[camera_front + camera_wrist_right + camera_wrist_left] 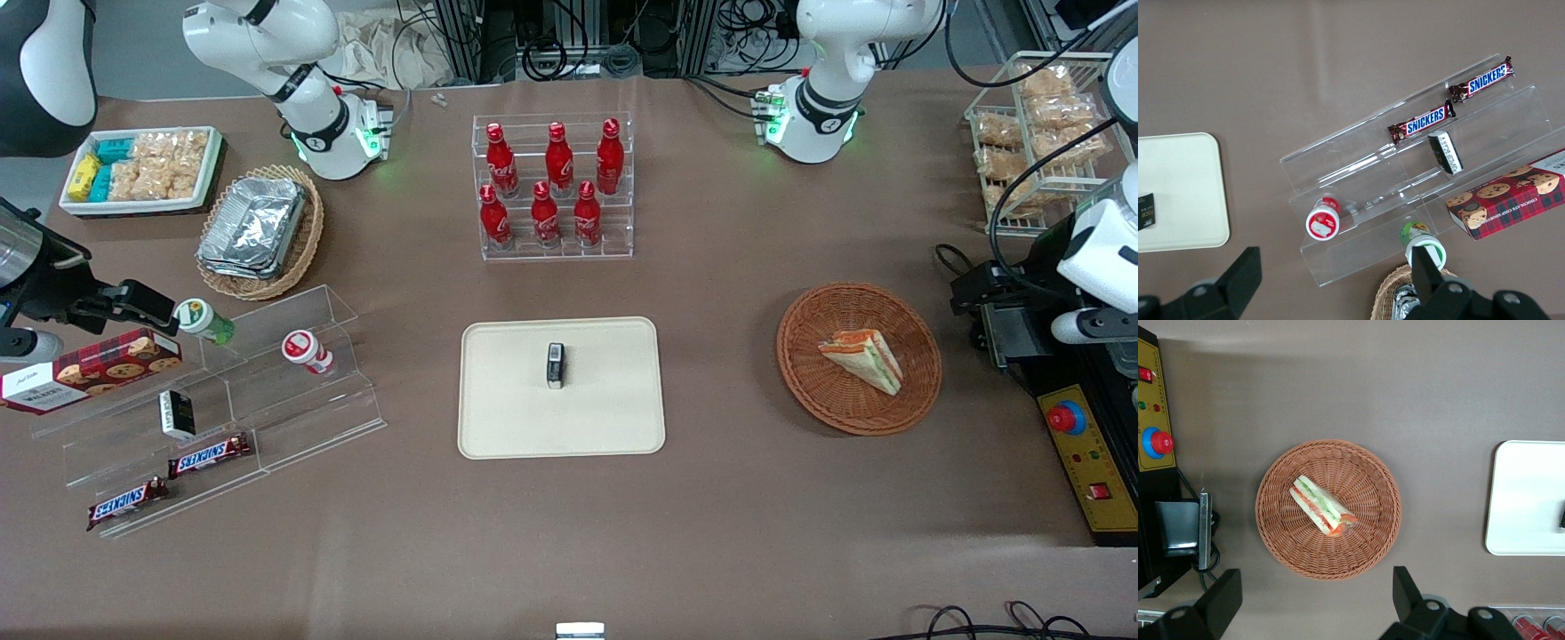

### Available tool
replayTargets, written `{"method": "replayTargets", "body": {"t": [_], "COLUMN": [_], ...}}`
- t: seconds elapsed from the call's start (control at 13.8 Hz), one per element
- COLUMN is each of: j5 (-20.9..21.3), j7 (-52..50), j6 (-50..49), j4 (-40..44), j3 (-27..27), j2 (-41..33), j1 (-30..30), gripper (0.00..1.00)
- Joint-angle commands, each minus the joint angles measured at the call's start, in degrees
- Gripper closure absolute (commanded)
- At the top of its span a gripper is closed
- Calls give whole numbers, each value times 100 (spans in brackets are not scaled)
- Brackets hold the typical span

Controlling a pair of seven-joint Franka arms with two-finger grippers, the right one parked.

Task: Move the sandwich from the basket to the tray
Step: 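Move the left gripper over the wrapped sandwich in the wicker basket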

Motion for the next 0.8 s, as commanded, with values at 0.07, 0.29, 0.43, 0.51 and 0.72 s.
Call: {"method": "replayTargets", "body": {"t": [0.07,0.29,0.43,0.51,0.72], "j5": [-55,-55,-64,-125,-265], "j7": [74,66,5,-83,-915], "j6": [-158,-167,-438,-701,-643], "j4": [215,180,49,39,-215], "j3": [126,135,257,345,459], "j2": [96,96,96,165,114], "j1": [28,28,28,28,28], "gripper": [0,0,0,0,1]}}
